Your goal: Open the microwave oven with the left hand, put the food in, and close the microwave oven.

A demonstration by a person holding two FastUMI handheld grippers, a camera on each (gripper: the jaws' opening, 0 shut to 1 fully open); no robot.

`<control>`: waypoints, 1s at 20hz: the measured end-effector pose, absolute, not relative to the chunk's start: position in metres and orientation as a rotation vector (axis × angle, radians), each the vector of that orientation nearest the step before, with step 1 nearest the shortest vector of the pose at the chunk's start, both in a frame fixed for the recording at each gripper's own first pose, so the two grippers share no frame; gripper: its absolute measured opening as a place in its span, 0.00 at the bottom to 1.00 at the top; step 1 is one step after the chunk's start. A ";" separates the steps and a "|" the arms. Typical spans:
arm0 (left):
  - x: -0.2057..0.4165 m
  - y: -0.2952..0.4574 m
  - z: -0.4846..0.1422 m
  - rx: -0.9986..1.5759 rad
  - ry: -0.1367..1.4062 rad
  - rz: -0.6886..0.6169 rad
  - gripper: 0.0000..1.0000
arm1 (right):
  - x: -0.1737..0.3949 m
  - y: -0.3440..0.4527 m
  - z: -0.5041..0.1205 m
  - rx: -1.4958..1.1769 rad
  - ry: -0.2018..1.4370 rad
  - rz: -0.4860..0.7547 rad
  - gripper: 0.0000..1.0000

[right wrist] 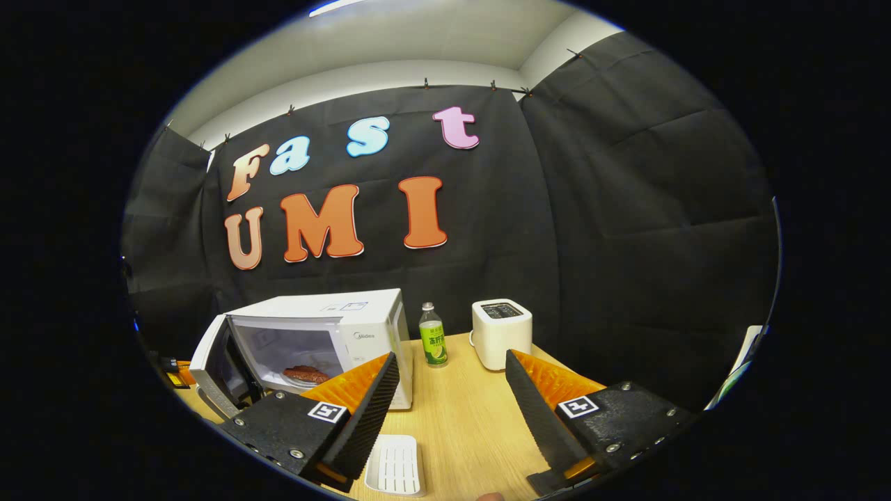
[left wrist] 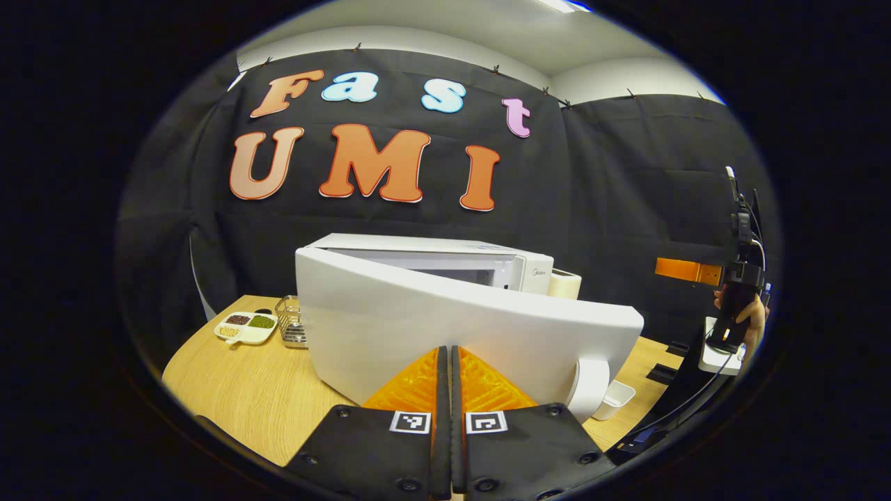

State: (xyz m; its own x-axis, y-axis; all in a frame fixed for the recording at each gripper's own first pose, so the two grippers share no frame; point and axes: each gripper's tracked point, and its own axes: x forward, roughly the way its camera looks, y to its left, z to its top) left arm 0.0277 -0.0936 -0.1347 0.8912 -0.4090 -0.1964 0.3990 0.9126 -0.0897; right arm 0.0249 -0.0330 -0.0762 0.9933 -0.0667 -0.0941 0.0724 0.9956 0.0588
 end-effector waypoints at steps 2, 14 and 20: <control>0.038 -0.103 -0.134 -0.045 0.211 -0.418 0.07 | 0.025 -0.045 -0.077 0.065 0.092 -0.092 0.95; 0.130 -0.149 -0.149 -0.022 0.218 -0.324 0.05 | 0.023 -0.092 -0.091 0.089 0.108 -0.168 0.95; 0.168 -0.164 -0.159 -0.007 0.228 -0.286 0.04 | 0.020 -0.111 -0.102 0.093 0.130 -0.206 0.95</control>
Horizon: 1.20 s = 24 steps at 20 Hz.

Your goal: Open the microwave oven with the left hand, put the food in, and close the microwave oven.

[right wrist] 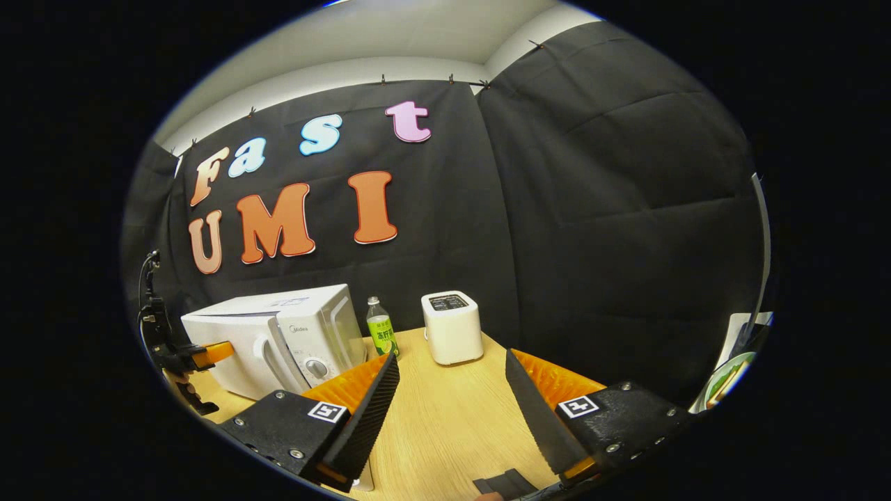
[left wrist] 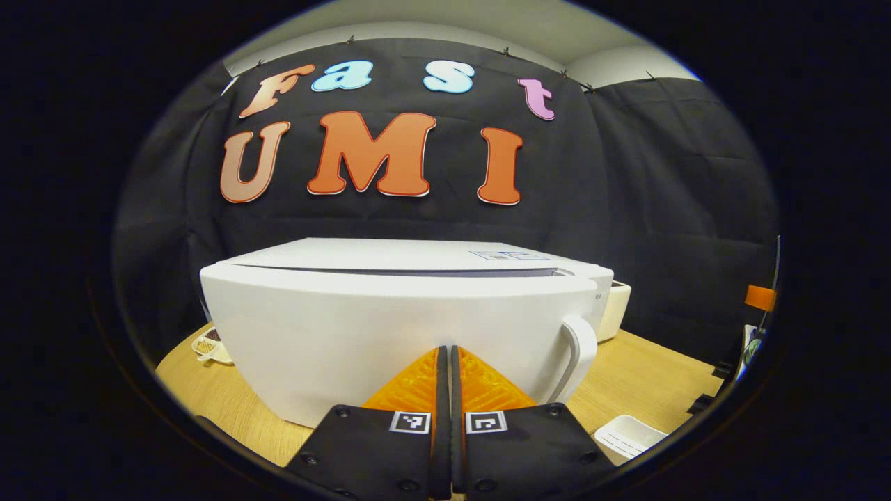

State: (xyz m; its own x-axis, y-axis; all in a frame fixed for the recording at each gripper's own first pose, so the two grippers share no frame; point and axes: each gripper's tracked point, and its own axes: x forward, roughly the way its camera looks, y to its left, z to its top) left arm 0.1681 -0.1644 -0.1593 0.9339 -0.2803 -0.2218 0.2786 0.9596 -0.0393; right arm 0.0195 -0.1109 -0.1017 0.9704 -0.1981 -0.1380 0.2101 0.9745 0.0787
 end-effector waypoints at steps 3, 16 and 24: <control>0.173 -0.169 -0.156 0.002 0.214 -0.272 0.05 | 0.021 -0.117 -0.104 0.078 0.135 -0.225 0.95; 0.160 -0.145 -0.142 0.024 0.285 -0.234 0.05 | 0.023 -0.098 -0.093 0.065 0.142 -0.197 0.95; 0.112 -0.059 -0.049 0.058 0.197 -0.158 0.93 | 0.041 -0.037 -0.054 0.030 0.130 -0.072 0.95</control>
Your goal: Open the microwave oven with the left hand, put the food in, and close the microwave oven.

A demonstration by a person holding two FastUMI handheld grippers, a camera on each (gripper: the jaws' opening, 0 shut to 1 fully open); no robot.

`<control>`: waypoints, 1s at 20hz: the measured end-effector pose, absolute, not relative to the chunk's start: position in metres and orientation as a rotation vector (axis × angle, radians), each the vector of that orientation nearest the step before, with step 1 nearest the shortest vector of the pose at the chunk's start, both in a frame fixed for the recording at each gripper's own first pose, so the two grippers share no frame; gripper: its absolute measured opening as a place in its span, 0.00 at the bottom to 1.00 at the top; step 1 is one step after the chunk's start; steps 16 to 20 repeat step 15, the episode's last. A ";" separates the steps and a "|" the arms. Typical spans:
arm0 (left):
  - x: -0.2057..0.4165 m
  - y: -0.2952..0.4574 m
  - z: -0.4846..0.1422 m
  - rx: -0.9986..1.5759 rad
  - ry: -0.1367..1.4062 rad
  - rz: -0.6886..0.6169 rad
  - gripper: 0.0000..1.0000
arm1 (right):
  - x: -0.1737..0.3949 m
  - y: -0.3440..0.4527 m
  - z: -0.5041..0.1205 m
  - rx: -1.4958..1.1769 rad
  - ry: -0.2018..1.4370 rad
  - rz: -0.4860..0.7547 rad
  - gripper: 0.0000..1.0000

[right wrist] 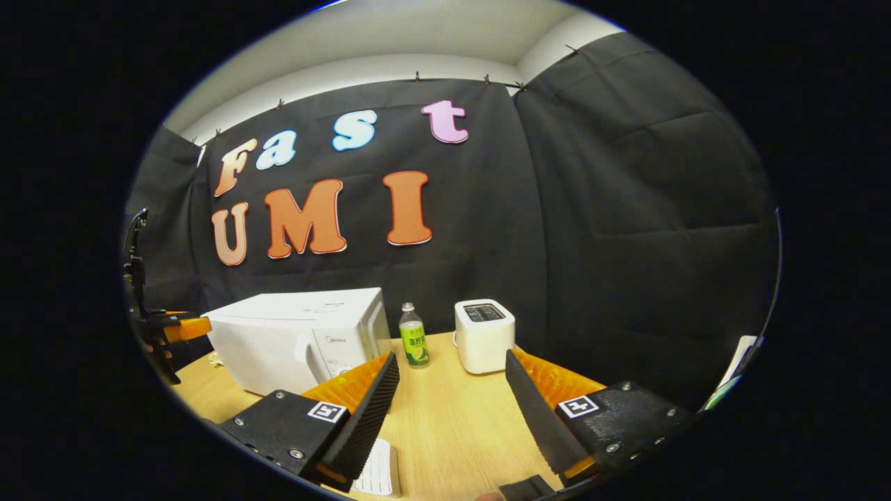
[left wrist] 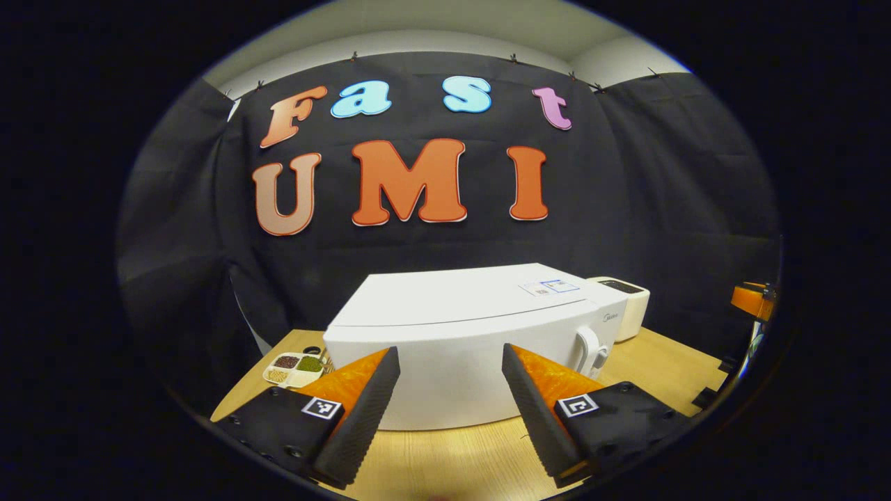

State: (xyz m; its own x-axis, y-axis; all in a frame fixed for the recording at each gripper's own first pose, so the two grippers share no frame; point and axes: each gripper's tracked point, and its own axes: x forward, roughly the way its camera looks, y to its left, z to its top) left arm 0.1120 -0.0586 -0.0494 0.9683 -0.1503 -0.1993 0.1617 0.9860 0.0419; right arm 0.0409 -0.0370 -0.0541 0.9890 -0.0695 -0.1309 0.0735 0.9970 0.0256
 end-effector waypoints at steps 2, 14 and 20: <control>0.099 -0.026 -0.025 0.049 0.172 -0.102 0.98 | 0.044 -0.018 -0.039 0.013 0.117 -0.038 0.95; 0.015 0.148 0.058 0.085 0.067 0.193 0.94 | 0.038 0.066 0.048 -0.019 0.037 0.106 0.95; 0.010 0.152 0.062 0.091 0.055 0.203 0.94 | 0.036 0.067 0.050 -0.027 0.030 0.106 0.94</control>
